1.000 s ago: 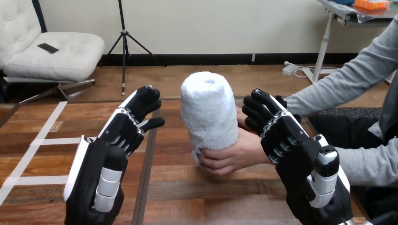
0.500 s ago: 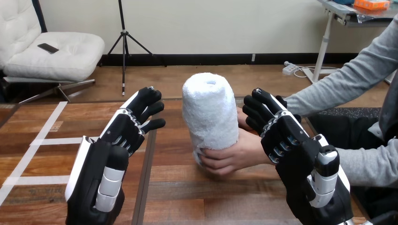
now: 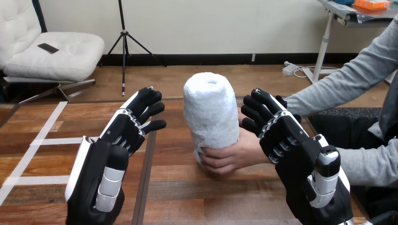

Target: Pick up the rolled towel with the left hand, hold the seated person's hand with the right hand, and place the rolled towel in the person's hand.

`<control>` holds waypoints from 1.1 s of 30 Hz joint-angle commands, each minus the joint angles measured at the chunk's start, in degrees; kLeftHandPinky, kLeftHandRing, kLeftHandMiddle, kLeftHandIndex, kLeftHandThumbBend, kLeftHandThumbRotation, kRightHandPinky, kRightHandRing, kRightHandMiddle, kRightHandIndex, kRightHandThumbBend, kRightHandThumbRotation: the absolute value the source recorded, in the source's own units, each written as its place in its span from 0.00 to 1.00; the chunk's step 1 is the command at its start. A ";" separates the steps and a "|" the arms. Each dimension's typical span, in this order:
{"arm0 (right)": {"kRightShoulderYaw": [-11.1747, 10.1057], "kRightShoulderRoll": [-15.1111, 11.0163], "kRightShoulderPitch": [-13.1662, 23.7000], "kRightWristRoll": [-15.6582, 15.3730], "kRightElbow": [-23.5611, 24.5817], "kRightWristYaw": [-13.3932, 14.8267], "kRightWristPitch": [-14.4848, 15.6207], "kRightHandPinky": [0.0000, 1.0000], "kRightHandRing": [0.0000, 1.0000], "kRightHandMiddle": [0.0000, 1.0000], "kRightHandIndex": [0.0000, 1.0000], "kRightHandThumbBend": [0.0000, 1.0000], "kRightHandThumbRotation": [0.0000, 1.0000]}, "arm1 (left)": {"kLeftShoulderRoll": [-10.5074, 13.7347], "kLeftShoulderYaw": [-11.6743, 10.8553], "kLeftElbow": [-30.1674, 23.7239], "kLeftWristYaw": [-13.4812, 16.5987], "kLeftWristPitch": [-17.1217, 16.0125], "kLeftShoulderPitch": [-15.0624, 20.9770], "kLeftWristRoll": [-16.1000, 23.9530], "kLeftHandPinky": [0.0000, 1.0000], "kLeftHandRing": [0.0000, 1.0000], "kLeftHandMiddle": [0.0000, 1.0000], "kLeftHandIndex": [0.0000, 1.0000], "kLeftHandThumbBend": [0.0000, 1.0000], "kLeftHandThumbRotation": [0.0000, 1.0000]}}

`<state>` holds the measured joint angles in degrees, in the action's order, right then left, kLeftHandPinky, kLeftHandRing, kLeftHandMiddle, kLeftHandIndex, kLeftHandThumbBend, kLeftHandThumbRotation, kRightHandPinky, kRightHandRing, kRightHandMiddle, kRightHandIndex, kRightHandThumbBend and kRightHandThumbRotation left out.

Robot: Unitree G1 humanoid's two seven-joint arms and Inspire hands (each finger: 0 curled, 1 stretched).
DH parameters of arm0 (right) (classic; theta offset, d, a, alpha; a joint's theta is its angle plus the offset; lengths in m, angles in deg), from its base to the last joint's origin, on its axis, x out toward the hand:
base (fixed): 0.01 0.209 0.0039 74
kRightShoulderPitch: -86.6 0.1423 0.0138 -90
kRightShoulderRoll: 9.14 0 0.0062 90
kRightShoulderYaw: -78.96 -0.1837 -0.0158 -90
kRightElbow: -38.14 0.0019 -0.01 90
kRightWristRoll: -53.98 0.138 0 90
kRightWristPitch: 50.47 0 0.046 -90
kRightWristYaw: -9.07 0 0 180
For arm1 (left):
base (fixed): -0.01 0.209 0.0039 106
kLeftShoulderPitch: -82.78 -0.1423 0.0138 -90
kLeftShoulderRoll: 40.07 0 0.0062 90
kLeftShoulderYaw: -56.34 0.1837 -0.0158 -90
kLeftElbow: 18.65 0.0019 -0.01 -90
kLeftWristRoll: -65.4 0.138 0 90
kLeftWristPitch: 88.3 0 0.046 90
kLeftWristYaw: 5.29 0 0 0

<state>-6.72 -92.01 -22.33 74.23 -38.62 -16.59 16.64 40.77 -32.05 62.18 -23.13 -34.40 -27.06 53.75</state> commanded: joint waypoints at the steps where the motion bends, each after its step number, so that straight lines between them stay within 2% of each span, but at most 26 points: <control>1: -0.69 0.14 3.34 0.34 0.10 -0.61 -0.42 0.95 0.94 0.93 0.92 1.00 1.00 | -0.91 0.45 -2.07 0.33 -0.79 1.12 -0.62 0.77 0.86 0.88 0.87 0.79 0.98; 6: -0.81 -0.33 3.17 0.12 0.26 -1.08 -0.32 0.95 0.94 0.93 0.92 1.00 1.00 | -0.90 0.68 -2.00 -0.20 -1.00 1.13 -1.76 0.77 0.86 0.87 0.87 0.78 0.98; 10: -0.92 -0.35 2.95 -0.30 0.44 -0.95 -0.33 0.94 0.94 0.93 0.92 1.00 1.00 | -0.50 1.25 -1.70 -2.04 -1.08 1.27 -4.85 0.77 0.88 0.88 0.88 0.76 0.95; 16: -0.97 -0.54 2.92 -0.17 0.53 -1.33 -0.32 0.93 0.94 0.93 0.91 1.00 1.00 | -0.47 1.23 -1.60 -3.26 -0.77 1.27 -6.57 0.77 0.88 0.89 0.89 0.76 0.92; 33: -0.98 -0.41 2.80 -0.27 0.65 -1.64 -0.18 0.92 0.92 0.91 0.90 1.00 1.00 | -0.45 0.66 -2.05 -3.52 -0.59 1.04 -5.97 0.75 0.88 0.88 0.88 0.77 0.91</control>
<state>-7.03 -92.37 -22.33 73.96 -38.64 -18.12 16.68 40.79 -31.50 62.18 -26.57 -34.45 -27.09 47.90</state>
